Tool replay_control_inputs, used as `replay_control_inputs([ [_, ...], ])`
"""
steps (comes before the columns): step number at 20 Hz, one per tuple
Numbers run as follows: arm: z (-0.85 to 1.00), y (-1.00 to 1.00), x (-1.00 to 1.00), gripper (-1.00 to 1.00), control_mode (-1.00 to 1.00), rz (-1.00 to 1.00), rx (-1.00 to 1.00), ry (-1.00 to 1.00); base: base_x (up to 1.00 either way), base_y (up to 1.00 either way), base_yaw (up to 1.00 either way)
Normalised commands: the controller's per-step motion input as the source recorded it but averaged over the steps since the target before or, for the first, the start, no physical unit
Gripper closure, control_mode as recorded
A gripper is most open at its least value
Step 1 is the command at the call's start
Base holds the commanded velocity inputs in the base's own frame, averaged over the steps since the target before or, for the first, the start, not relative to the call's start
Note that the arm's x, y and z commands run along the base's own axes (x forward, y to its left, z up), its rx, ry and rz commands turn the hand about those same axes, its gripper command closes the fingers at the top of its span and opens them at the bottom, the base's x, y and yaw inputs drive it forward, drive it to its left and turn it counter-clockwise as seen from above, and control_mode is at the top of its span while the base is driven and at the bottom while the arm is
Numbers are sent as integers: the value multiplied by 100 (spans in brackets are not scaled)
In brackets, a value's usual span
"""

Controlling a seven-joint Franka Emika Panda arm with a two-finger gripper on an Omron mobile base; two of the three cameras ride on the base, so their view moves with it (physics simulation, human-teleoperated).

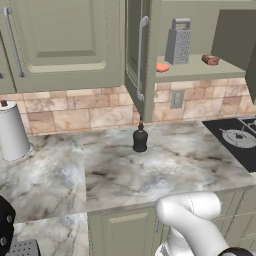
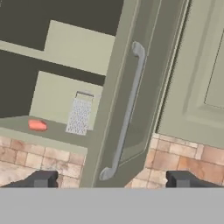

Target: Pick the bar soap and bar soap from the cabinet and place them on the counter.

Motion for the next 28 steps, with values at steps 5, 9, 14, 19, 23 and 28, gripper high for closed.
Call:
replay_control_inputs([
  [5,-14,65,-67,-100,-100,0,-41,-7,0,0,0],
  [9,-7,60,-46,-100,-100,-2,-45,-15,0,0,0],
  [14,-7,61,-29,-100,-100,-3,-47,-14,0,0,0],
  [19,-1,56,14,-100,-100,-13,-42,-8,0,0,0],
  [23,0,46,44,-100,-100,-20,-39,-1,0,0,0],
  [28,-4,24,60,-100,-100,-30,-33,3,0,0,0],
])
